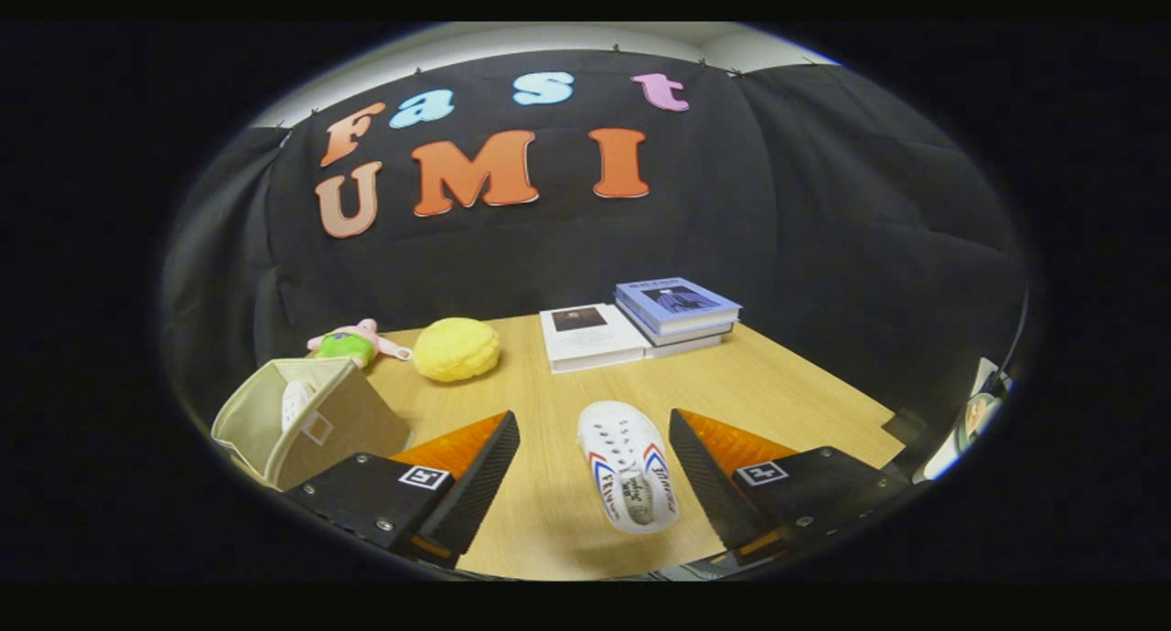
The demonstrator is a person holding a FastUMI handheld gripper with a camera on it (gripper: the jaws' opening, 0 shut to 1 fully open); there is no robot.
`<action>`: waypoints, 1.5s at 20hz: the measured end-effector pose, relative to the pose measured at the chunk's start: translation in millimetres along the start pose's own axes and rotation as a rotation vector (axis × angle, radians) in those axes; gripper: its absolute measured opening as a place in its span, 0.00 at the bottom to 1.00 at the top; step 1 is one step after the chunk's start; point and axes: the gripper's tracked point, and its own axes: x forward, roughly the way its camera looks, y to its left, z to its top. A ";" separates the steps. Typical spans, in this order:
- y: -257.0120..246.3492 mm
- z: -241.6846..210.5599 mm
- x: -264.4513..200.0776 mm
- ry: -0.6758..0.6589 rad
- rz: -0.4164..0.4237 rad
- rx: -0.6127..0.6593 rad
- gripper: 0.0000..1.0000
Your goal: Open the storage box then place both shoes into the box .Put the left shoe in first, then the right shoe, with the right side of both shoes facing outward in a uniform manner.
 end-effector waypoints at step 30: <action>-44.2 -103.3 74.0 0.205 0.002 0.118 0.01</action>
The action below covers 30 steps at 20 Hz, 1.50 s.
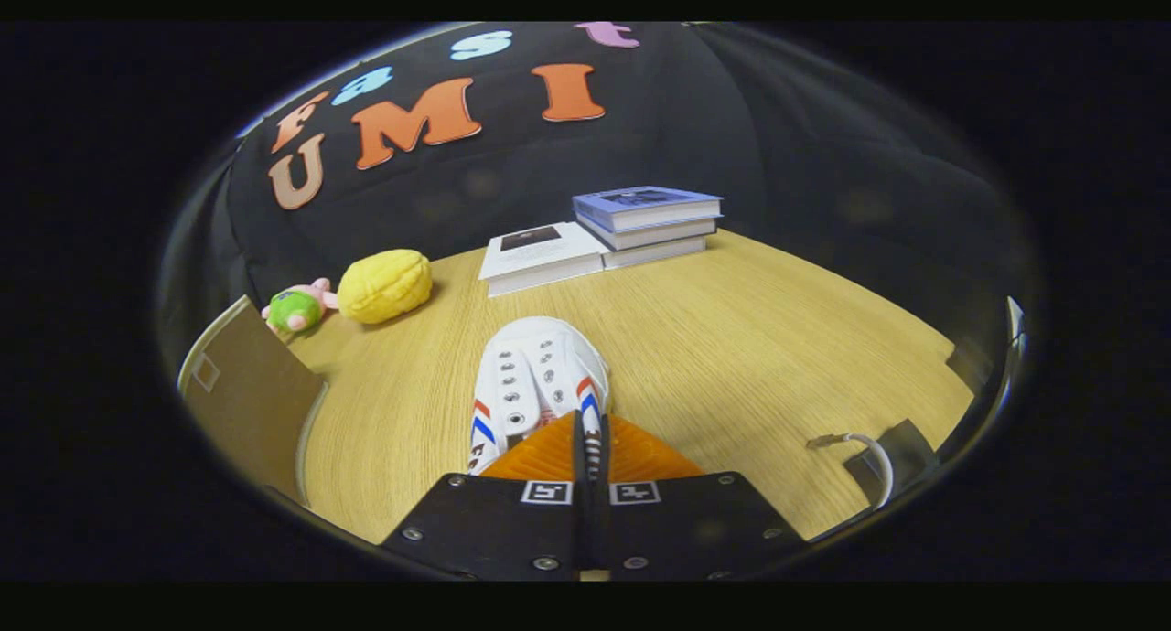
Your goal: Open the storage box then place both shoes into the box .Put the left shoe in first, then the right shoe, with the right side of both shoes facing outward in a uniform manner.
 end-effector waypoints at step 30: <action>297.4 73.4 -161.6 -0.151 0.285 -0.025 0.00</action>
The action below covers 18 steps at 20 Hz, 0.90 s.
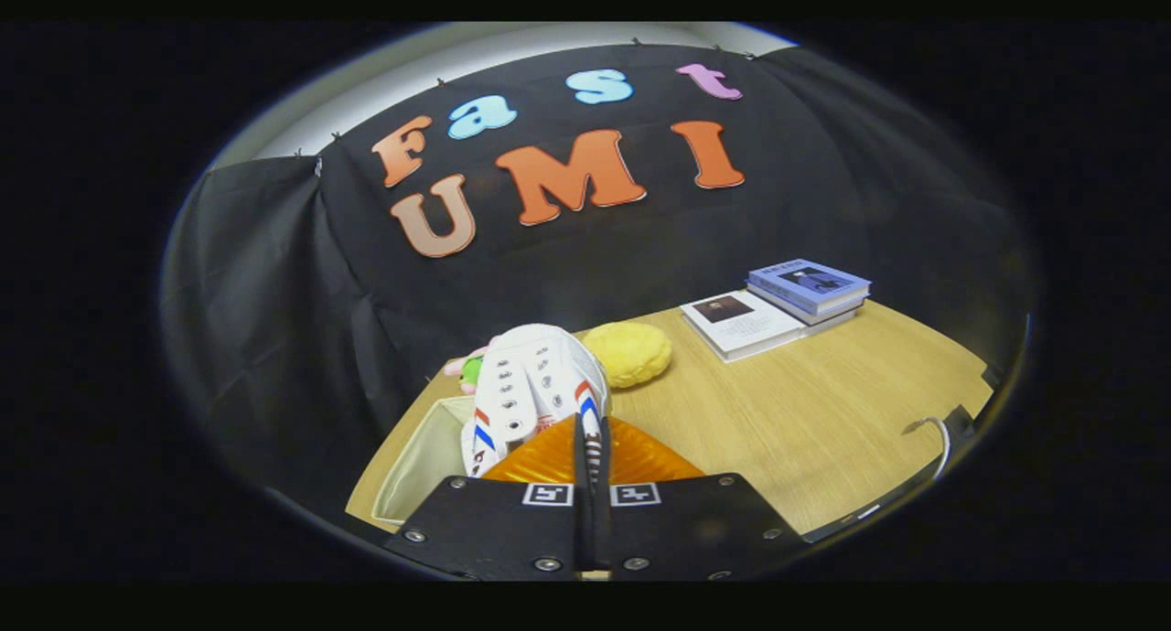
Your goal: Open the storage box then place both shoes into the box .Put the left shoe in first, then the right shoe, with the right side of both shoes facing outward in a uniform manner.
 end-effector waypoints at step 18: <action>35.3 -45.7 32.1 0.015 0.002 -0.174 0.31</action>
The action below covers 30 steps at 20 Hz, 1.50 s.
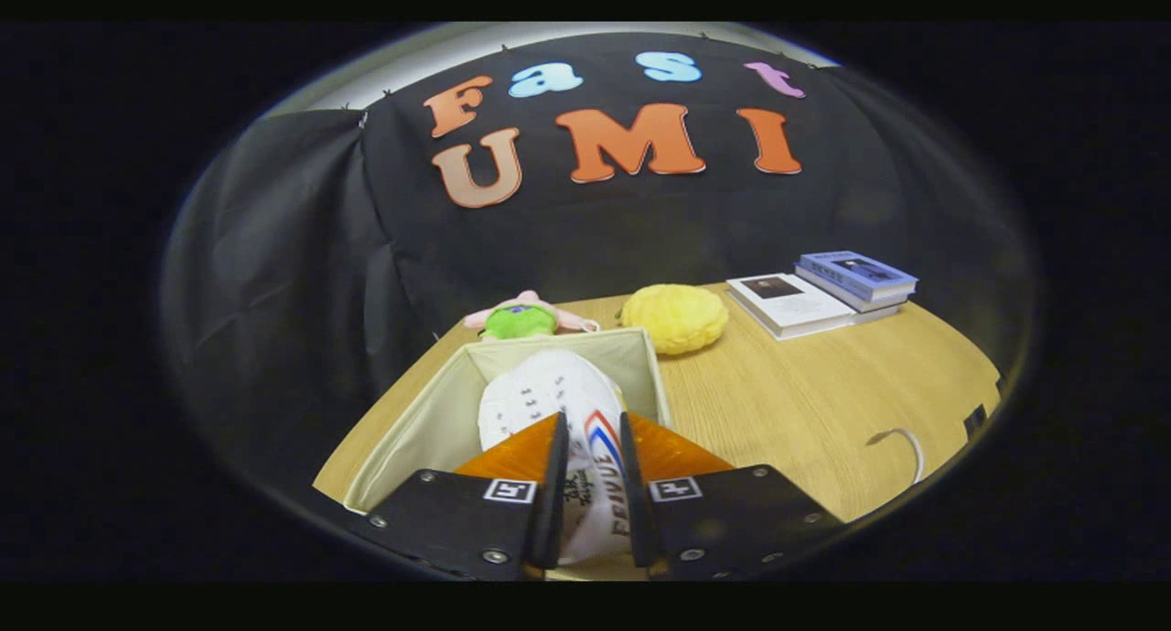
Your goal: Open the storage box then place both shoes into the box .Put the left shoe in first, then the right shoe, with the right side of both shoes facing outward in a uniform manner.
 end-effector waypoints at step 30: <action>-264.0 155.5 -195.4 -0.289 -0.244 -0.028 0.97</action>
